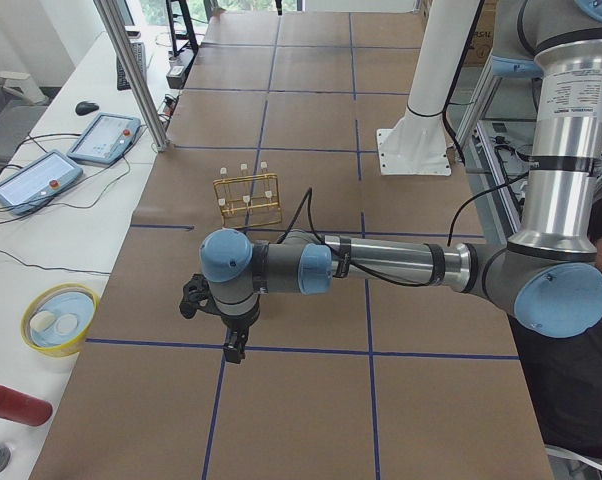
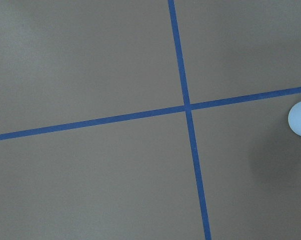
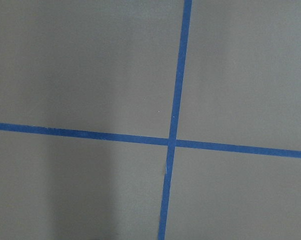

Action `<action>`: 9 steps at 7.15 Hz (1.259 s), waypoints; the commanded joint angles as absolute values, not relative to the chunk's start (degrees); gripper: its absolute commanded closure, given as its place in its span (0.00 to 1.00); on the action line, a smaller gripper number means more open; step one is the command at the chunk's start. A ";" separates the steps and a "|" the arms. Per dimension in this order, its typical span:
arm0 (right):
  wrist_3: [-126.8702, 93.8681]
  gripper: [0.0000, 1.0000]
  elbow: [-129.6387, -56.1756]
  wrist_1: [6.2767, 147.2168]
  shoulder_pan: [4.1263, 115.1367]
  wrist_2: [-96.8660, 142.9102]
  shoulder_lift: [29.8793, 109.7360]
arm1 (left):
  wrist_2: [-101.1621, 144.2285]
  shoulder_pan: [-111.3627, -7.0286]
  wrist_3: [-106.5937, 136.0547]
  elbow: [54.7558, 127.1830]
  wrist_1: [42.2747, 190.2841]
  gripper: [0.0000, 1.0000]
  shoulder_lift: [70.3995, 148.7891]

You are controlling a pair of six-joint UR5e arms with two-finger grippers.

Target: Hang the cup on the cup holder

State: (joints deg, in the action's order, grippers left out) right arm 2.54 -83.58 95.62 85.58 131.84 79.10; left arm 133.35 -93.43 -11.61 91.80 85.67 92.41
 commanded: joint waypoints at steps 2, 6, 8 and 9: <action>2.55 0.00 -83.58 95.62 85.61 131.84 79.10 | 133.50 -93.43 -11.51 91.76 85.87 0.00 92.81; 2.55 0.00 -83.58 95.62 85.61 131.84 79.10 | 133.50 -93.43 -11.51 92.02 85.96 0.00 93.16; 2.55 0.00 -83.58 95.62 85.61 131.84 79.10 | 133.51 -93.43 -7.68 92.28 88.22 0.00 93.86; 2.55 0.00 -83.58 95.62 85.61 131.84 79.10 | 133.59 -93.34 -5.12 92.29 88.59 0.00 94.04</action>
State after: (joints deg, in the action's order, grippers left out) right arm 2.55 -83.58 95.62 85.61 131.84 79.10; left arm 133.52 -93.41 -8.33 92.23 87.64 93.70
